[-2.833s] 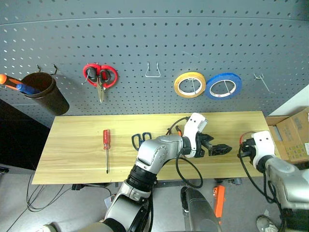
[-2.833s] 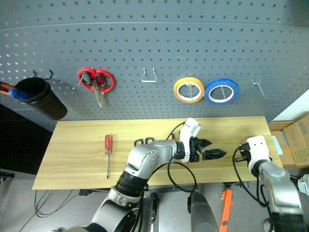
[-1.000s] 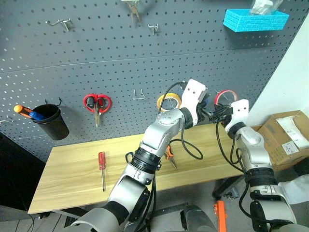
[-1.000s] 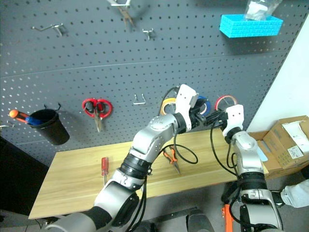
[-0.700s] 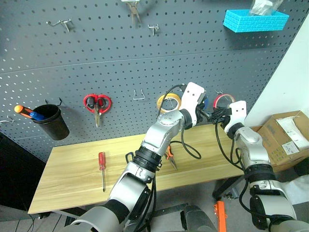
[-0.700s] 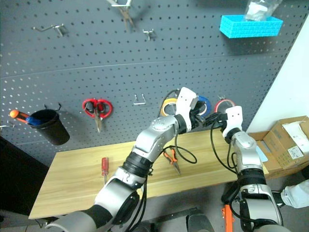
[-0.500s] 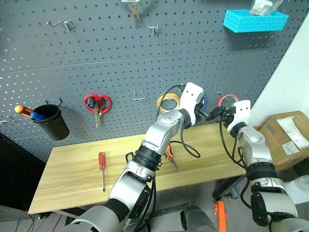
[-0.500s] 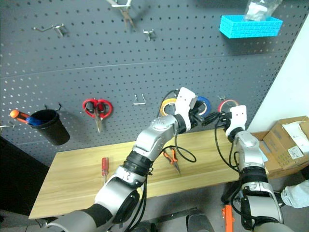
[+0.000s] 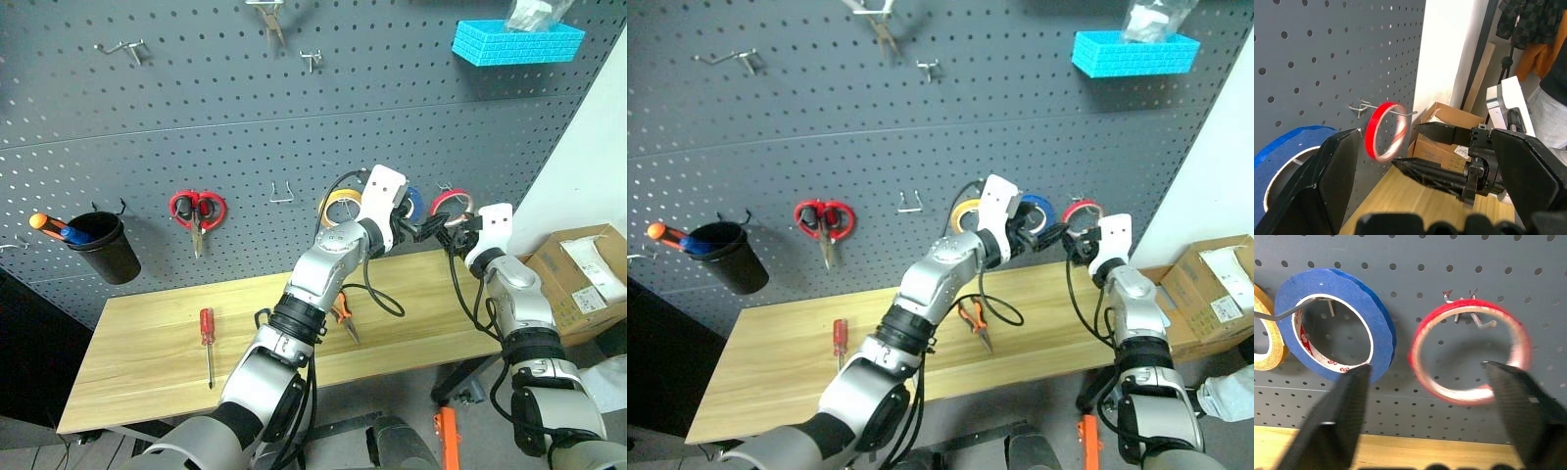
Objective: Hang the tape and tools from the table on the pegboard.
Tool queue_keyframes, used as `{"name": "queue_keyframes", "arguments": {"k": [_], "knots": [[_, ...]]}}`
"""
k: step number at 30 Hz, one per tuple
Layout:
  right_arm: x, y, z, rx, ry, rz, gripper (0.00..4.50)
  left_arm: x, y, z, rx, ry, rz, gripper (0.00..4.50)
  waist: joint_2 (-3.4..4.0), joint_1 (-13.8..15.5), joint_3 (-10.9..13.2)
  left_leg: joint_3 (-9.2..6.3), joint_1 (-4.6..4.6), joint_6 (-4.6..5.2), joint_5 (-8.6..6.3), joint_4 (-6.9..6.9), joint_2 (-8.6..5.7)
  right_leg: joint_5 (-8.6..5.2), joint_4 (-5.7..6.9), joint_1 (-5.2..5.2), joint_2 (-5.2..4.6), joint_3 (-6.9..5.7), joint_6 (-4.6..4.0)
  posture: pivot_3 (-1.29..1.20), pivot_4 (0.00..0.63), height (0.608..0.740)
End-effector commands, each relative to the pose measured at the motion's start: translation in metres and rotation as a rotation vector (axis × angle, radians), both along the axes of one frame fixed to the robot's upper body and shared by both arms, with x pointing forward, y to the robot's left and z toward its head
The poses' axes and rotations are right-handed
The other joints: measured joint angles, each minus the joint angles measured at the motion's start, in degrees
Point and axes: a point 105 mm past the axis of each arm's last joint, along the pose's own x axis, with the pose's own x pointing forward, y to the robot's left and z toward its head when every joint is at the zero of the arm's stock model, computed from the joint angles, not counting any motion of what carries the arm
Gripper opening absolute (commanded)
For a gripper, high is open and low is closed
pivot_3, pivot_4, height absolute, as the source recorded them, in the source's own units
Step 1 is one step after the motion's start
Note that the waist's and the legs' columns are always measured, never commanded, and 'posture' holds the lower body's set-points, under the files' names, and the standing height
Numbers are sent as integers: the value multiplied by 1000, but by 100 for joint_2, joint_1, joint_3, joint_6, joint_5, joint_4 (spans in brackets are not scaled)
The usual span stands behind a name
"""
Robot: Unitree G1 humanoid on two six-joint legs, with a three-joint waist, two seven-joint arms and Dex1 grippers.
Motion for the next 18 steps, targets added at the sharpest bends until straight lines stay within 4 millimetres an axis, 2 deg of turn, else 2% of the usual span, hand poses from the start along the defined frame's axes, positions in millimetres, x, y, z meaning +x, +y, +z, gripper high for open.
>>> {"name": "queue_keyframes", "arguments": {"k": [1,5,8,11,14,18], "knots": [[-2,6,15,-10,-57,18,4456,-5,-9,23,-45,-58,-28,4500,0,3,0,0,0,0,0,0,0,0,0,0,0,0,0,-89,23,740],[-22,12,-4,-4,-4,41,4456,-7,-5,20,-37,-51,-27,4500,-1,25,0,-1,0,0,0,-1,2,0,-1,1,2,-1,0,-80,40,740],[-54,13,-22,-46,76,39,4456,-16,4,10,-21,-21,-43,4500,-3,57,2,-2,-2,3,-2,-5,3,-2,-2,0,3,-1,1,-76,65,740],[-76,12,-35,-90,165,15,4456,-23,16,0,0,9,-31,4500,-9,68,12,1,-1,7,-5,-4,4,-5,-1,-2,4,6,0,-69,94,740],[-99,22,-47,-143,285,27,4456,-25,43,-24,59,59,41,4500,-35,73,56,8,11,8,-4,0,8,-16,10,-2,12,19,-27,-63,135,740],[-102,42,-47,-116,389,10,4456,-30,82,-48,125,128,130,4500,-84,80,212,-8,48,8,-4,2,22,-26,26,7,63,63,-47,-52,175,740]]}}
